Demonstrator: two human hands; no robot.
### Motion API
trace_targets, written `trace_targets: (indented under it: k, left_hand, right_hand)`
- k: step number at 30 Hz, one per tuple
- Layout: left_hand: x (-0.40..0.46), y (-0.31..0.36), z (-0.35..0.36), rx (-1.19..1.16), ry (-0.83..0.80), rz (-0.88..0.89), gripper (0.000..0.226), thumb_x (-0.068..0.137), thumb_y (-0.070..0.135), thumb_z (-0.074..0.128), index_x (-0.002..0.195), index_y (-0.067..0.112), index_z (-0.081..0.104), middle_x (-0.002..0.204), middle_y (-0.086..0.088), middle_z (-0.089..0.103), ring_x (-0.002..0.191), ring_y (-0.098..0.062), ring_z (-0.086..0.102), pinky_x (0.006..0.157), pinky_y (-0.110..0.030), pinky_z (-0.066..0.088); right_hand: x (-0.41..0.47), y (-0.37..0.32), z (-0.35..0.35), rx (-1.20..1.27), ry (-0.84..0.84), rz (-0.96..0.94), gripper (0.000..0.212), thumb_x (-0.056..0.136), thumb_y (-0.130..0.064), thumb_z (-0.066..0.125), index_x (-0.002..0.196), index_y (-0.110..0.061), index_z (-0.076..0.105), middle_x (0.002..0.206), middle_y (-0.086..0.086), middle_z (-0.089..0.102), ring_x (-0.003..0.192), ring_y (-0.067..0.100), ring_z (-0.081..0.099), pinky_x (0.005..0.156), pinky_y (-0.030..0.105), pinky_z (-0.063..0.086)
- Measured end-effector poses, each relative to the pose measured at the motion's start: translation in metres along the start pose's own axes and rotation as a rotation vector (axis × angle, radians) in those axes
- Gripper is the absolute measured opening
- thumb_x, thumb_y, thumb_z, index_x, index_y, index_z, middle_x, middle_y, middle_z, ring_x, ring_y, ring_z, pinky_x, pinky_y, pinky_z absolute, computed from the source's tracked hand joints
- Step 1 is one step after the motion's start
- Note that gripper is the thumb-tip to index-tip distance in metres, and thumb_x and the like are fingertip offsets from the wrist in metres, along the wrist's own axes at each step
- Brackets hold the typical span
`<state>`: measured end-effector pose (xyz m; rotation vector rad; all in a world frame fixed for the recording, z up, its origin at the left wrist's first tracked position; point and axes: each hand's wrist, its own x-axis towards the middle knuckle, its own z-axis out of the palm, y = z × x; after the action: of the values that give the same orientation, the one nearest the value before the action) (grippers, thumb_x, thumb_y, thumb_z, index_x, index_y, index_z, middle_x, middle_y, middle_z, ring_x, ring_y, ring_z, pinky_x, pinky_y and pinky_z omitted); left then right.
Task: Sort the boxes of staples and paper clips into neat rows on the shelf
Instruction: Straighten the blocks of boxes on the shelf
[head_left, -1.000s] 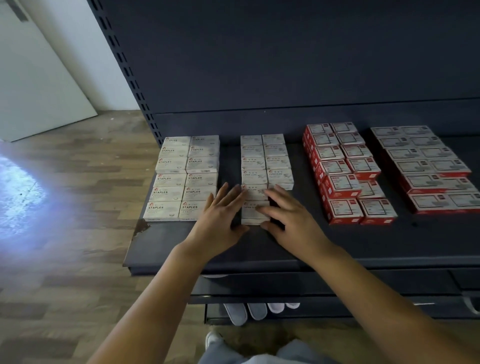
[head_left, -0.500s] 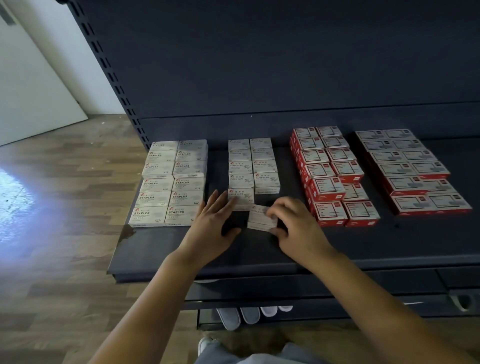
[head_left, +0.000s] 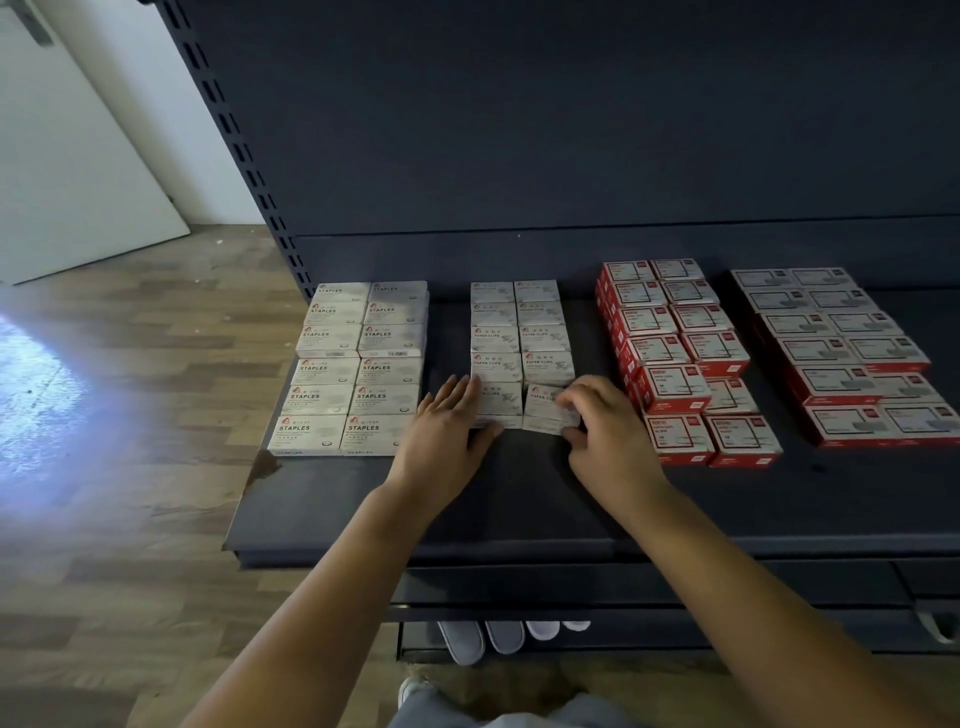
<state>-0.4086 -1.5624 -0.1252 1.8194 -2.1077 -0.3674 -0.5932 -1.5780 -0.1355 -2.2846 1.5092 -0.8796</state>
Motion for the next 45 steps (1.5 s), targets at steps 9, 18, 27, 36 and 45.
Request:
trace_targets:
  k: [9, 18, 27, 36, 45]
  left_hand:
    - [0.004, 0.008, -0.001, -0.053, 0.035, -0.107, 0.060, 0.096, 0.031, 0.049, 0.146, 0.011, 0.024, 0.149, -0.002, 0.033, 0.130, -0.020, 0.040, 0.100, -0.024, 0.030]
    - [0.004, 0.011, 0.007, -0.067, 0.045, -0.085, 0.065, 0.096, 0.030, 0.047, 0.148, 0.008, 0.014, 0.154, -0.005, 0.020, 0.141, -0.019, 0.020, 0.111, -0.028, 0.021]
    - [0.029, 0.017, 0.002, -0.335, -0.209, -0.181, 0.102, 0.086, 0.023, 0.064, 0.145, 0.011, -0.018, 0.154, -0.008, -0.019, 0.142, -0.033, -0.008, 0.116, -0.042, 0.004]
    - [0.043, 0.009, -0.001, -0.589, -0.138, -0.133, 0.108, 0.078, 0.056, 0.063, 0.149, 0.011, -0.006, 0.157, -0.006, -0.001, 0.143, -0.018, -0.006, 0.117, -0.047, 0.007]
    - [0.068, -0.001, 0.006, -0.813, -0.138, -0.267, 0.104, 0.074, 0.048, 0.068, 0.149, 0.015, 0.003, 0.144, 0.012, 0.029, 0.133, -0.012, 0.030, 0.108, -0.032, 0.030]
  right_hand:
    - [0.008, -0.003, 0.010, 0.110, -0.002, 0.206, 0.050, 0.079, 0.010, 0.063, 0.126, 0.004, 0.050, 0.131, 0.016, 0.047, 0.118, 0.020, 0.048, 0.091, 0.000, 0.028]
    - [0.012, -0.012, 0.010, 0.069, -0.141, 0.257, 0.067, 0.086, -0.002, 0.060, 0.143, -0.004, 0.028, 0.148, 0.017, 0.030, 0.135, 0.028, 0.032, 0.112, 0.030, 0.026]
    - [0.035, -0.022, 0.003, 0.280, -0.369, 0.462, 0.088, 0.087, -0.001, 0.051, 0.148, -0.019, -0.009, 0.156, 0.000, -0.010, 0.143, 0.015, 0.002, 0.112, 0.025, 0.009]
    - [0.057, -0.016, -0.005, 0.641, -0.276, 0.590, 0.081, 0.086, -0.013, 0.056, 0.149, -0.025, 0.005, 0.145, -0.006, 0.034, 0.124, 0.011, 0.042, 0.090, 0.022, 0.041]
    - [0.085, -0.013, -0.001, 0.654, -0.184, 0.697, 0.062, 0.095, -0.045, 0.040, 0.148, -0.022, 0.018, 0.149, 0.003, 0.031, 0.132, 0.022, 0.036, 0.102, 0.036, 0.036]
